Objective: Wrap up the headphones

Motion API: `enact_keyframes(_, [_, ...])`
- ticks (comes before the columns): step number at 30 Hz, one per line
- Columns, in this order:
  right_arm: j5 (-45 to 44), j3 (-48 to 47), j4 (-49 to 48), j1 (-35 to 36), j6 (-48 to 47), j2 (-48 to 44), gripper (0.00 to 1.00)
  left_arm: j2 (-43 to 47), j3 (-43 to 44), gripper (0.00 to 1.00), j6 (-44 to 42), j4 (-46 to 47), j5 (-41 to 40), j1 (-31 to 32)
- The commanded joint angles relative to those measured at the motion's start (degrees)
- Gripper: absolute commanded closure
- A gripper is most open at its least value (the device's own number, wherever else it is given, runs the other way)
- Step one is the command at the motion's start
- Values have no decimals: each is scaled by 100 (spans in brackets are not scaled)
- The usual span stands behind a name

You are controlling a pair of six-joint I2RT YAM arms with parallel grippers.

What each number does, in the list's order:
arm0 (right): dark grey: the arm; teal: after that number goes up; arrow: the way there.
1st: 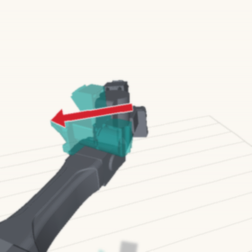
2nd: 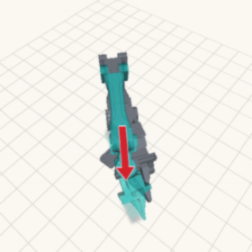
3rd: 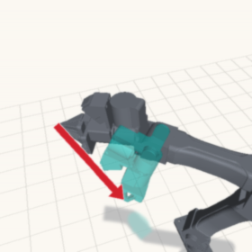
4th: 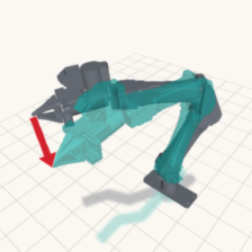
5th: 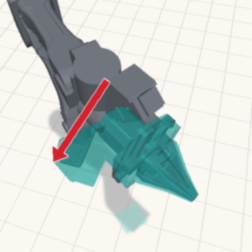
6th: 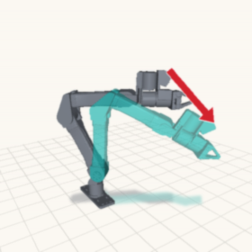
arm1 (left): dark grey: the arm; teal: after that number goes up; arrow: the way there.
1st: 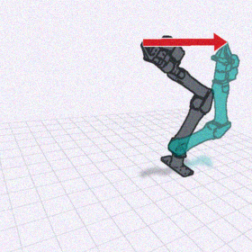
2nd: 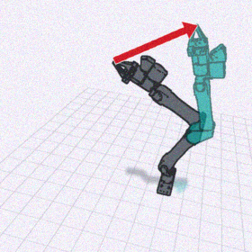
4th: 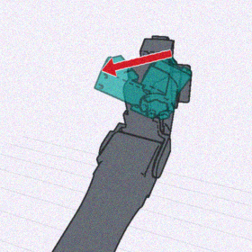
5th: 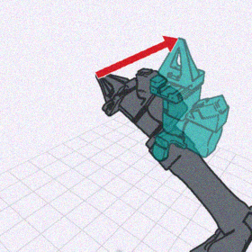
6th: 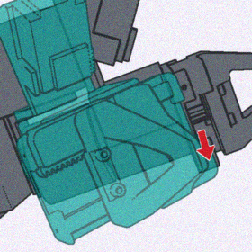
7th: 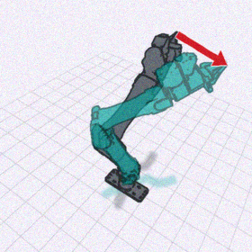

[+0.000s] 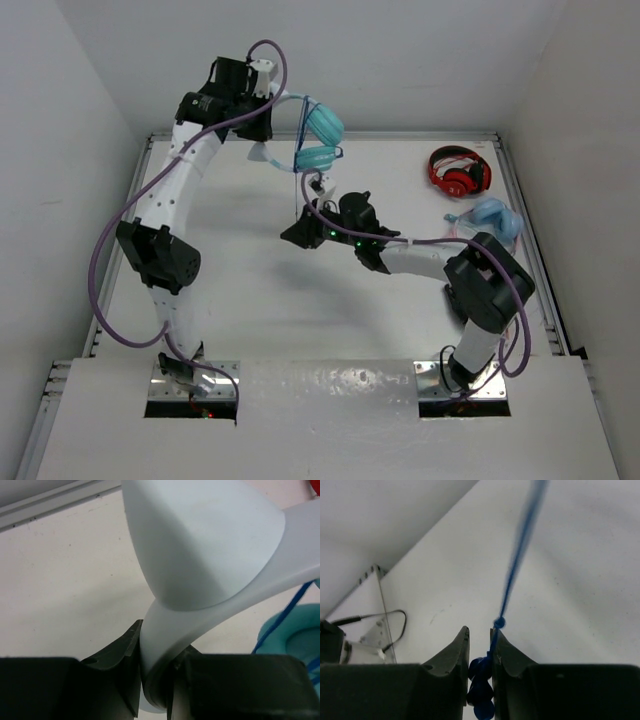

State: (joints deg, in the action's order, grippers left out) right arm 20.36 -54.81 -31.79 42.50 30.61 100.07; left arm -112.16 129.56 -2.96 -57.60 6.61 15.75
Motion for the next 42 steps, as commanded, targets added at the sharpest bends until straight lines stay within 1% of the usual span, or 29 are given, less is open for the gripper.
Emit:
enact_keyframes(1, [-41,618,-1529,-514,1279,-84,92,581,281,100,6,215,437,-2])
enact_keyframes(2, [64,716,-2071,-645,1594,-58,94,599,281,100,-20,214,551,-2])
enact_keyframes(4, [231,849,-2471,-752,1798,3,95,660,281,100,-81,223,753,-2])
enact_keyframes(5, [327,840,-2646,-813,1912,38,94,678,281,100,-186,232,1041,-2])
enact_keyframes(7, [626,779,-2771,-936,1975,161,95,722,281,100,-318,241,1376,-2])
enact_keyframes(8, [723,761,-2910,-998,2071,214,95,730,281,100,-458,206,1743,-2])
enact_keyframes(11, [1136,594,-3139,-1270,2151,451,95,809,272,100,-705,127,2483,-2])
enact_keyframes(12, [1233,463,-3149,-1314,2107,495,95,827,272,100,-801,83,2677,-2])
enact_keyframes(13, [1399,384,-3123,-1341,2029,531,96,827,246,100,-1046,30,3131,7])
enact_keyframes(15, [1540,120,-2886,-1402,1669,522,96,862,132,100,-1267,-180,3494,51])
enact_keyframes(16, [1741,41,-2824,-1437,1572,487,96,862,96,100,-1582,-285,3757,86])
enact_keyframes(17, [1822,-29,-2728,-1533,1423,452,96,871,18,100,-1724,-469,3812,95])
enact_keyframes(18, [1892,-135,-2692,-1595,1369,417,96,880,-18,100,-1812,-523,3778,104])
enact_keyframes(21, [2112,-171,-2491,-1868,1053,163,92,906,-202,100,-2217,-726,3427,130])
enact_keyframes(22, [2165,-179,-2342,-1938,896,75,91,915,-255,100,-2470,-778,3260,139])
enact_keyframes(24, [2218,-267,-1553,-2009,141,-250,91,906,-413,100,-2674,-937,3005,174])
enact_keyframes(25, [2235,-328,-1228,-2009,-114,-356,90,898,-475,100,-2814,-954,2595,253])
enact_keyframes(26, [2314,-390,-659,-2009,-543,-505,89,871,-554,100,-2911,-998,2391,306])
enact_keyframes(27, [2358,-521,-418,-2009,-687,-558,88,854,-728,100,-2990,-1016,2215,350])
enact_keyframes(28, [2376,-574,54,-2009,-836,-611,88,845,-817,100,-3121,-1033,1891,437])
enact_keyframes(29, [2402,-610,242,-2009,-1098,-681,88,810,-992,100,-3175,-1034,1757,490])
enact_keyframes(31, [2429,-567,602,-2009,-1302,-734,88,792,-1212,100,-3237,-920,1494,578])
enact_keyframes(35, [2403,-207,841,-2009,-1391,-831,89,722,-1749,100,-3307,-542,1194,754])
enact_keyframes(38, [2183,311,727,-2009,-1312,-849,90,652,-2267,100,-3395,-130,992,903])
enact_keyframes(41, [1946,663,604,-2009,-1277,-718,91,573,-2899,100,-3395,503,623,1131])
enact_keyframes(42, [1919,734,569,-2000,-1251,-656,91,546,-3040,100,-3360,661,361,1184])
